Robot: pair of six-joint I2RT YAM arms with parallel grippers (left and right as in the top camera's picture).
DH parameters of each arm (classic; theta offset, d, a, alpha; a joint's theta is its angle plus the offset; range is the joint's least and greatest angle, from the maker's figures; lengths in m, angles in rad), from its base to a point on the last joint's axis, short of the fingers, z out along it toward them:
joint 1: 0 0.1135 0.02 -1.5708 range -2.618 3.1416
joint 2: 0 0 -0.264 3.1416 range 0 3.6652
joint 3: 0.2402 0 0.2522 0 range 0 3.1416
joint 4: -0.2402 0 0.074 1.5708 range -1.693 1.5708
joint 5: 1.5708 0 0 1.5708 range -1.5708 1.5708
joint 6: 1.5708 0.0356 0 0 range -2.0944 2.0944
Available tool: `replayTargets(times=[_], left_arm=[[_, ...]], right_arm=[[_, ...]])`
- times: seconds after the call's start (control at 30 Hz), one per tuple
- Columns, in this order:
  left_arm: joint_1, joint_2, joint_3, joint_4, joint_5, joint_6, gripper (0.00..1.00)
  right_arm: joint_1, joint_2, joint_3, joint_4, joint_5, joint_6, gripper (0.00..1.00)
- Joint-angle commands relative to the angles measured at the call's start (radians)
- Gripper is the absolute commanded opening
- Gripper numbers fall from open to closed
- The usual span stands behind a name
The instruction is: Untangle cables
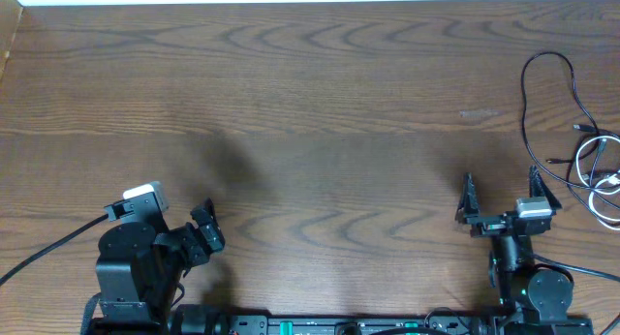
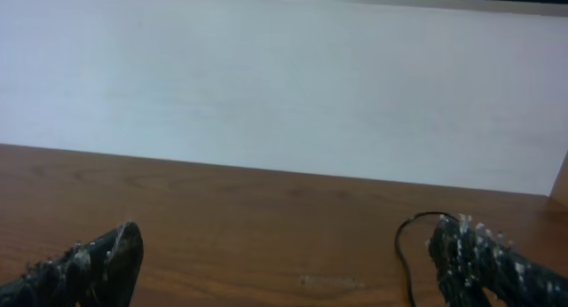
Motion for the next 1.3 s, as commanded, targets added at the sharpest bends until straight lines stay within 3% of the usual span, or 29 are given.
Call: replayTargets(times=[0.0,0.37,0.67,1.27], left_arm=[[0.000,-0.002,-0.003,-0.002,-0.009,0.009,0.95],[0.000,-0.002,-0.003,-0.002,-0.009,0.009,0.95],[0.000,-0.002,-0.003,-0.002,-0.009,0.009,0.95],[0.000,-0.002,-0.003,-0.002,-0.009,0.009,0.95]], right_arm=[[0.008,-0.007,-0.023,0.010,-0.003,-0.010,0.99],[0.008,-0.007,-0.023,0.072,-0.008,-0.071,0.99],[0.008,-0.007,-0.023,-0.179,-0.037,-0.092,0.99],[0.008,-0.007,-0.022,-0.182,-0.014,-0.109,0.99]])
